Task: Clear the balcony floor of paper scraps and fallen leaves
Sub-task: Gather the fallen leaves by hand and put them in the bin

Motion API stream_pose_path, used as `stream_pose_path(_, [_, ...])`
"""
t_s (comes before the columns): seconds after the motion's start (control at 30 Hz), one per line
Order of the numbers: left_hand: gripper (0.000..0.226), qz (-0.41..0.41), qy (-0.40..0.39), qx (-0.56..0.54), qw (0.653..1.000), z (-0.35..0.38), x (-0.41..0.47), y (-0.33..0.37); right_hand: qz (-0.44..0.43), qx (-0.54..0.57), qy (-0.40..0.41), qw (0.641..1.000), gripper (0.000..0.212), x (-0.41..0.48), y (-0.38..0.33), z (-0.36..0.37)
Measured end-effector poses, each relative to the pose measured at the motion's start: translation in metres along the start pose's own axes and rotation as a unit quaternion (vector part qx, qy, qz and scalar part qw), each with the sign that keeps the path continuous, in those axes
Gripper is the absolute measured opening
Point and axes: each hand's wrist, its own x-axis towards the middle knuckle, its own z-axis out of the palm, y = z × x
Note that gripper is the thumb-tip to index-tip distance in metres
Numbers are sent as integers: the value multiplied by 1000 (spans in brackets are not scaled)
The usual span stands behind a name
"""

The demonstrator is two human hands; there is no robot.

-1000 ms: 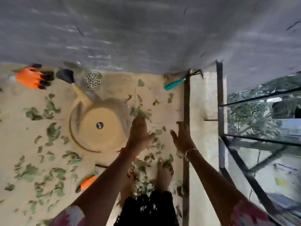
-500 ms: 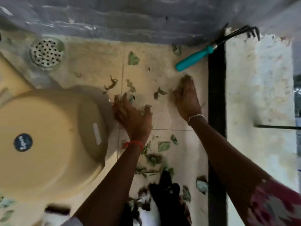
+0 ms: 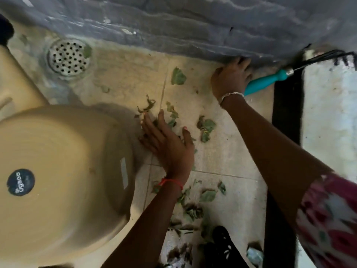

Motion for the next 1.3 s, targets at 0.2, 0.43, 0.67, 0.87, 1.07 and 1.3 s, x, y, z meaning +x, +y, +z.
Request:
stream_pose_path(0.2, [70,-75,6,-30,997,-5,5,3,-210,39,-23,977,35,-39,-22,17])
stream_pose_path(0.43, [64,-83,41,-81,992,-4,15,4,-410,29,-183,893,45,-30,-28,39])
stream_pose_path(0.67, [52,-98,48,-174,979,-7,20,-2,-485,53,-285,825,51,-88,6,31])
stream_pose_path(0.87, [46,-54,36,-292,954,-18,0,1,-417,190,-175,871,46,-100,34,27])
stream_pose_path(1.07, [42,-59,120,-260,956,-29,37,27,-402,149,-206,880,57,-90,24,41])
stream_pose_path(1.3, [58,-197,-12,-16,980,-49,129,59,-413,116,-185,884,48,-85,32,50])
